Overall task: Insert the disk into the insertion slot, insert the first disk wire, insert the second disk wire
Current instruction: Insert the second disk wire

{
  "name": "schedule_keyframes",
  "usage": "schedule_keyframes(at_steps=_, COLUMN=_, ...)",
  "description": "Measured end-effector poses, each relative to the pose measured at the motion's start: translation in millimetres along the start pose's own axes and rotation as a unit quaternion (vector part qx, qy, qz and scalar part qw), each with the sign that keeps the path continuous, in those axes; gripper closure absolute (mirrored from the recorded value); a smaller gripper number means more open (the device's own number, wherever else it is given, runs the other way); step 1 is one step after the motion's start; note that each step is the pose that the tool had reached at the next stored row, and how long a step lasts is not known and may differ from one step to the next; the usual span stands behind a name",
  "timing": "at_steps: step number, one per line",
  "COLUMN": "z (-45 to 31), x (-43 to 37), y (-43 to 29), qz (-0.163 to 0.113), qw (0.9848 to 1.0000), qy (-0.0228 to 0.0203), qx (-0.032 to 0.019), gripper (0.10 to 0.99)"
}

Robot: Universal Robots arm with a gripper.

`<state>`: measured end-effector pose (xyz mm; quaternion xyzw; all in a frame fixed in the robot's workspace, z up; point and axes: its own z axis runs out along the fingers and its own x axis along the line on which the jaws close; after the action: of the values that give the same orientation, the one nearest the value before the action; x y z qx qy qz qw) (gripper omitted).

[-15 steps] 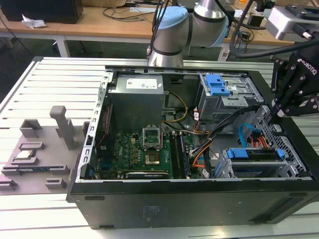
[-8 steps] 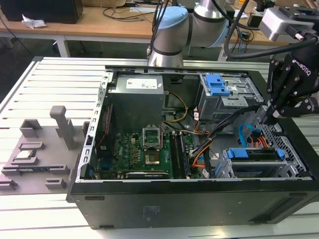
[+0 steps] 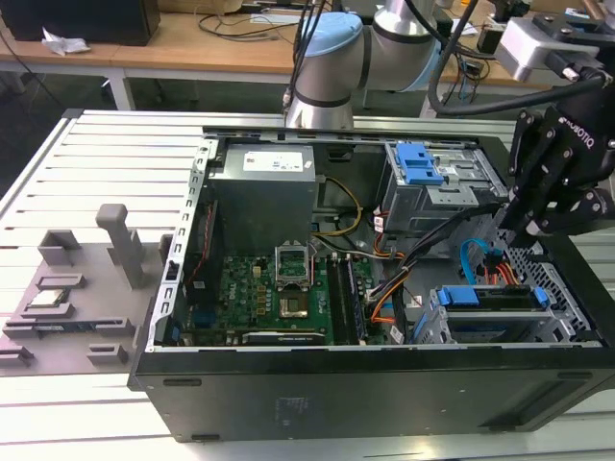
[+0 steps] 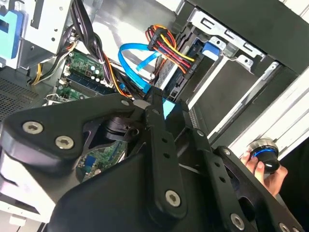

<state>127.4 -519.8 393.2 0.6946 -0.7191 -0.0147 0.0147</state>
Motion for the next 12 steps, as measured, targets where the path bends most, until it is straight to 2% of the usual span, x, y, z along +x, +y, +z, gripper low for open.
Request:
schedule_keyframes(at_steps=3, z=10.5, x=0.0, y=6.3, qz=0.000, qw=1.0000, qy=0.0050, qx=0.0002, gripper=0.784)
schedule_keyframes(at_steps=6, z=15.5, x=0.1, y=7.9, qz=0.000, qw=1.0000, qy=0.0099, qx=0.0004, gripper=0.784)
schedule_keyframes(at_steps=12, z=23.2, x=0.2, y=11.9, qz=0.001, qw=0.9999, qy=0.0130, qx=0.0005, gripper=0.784)
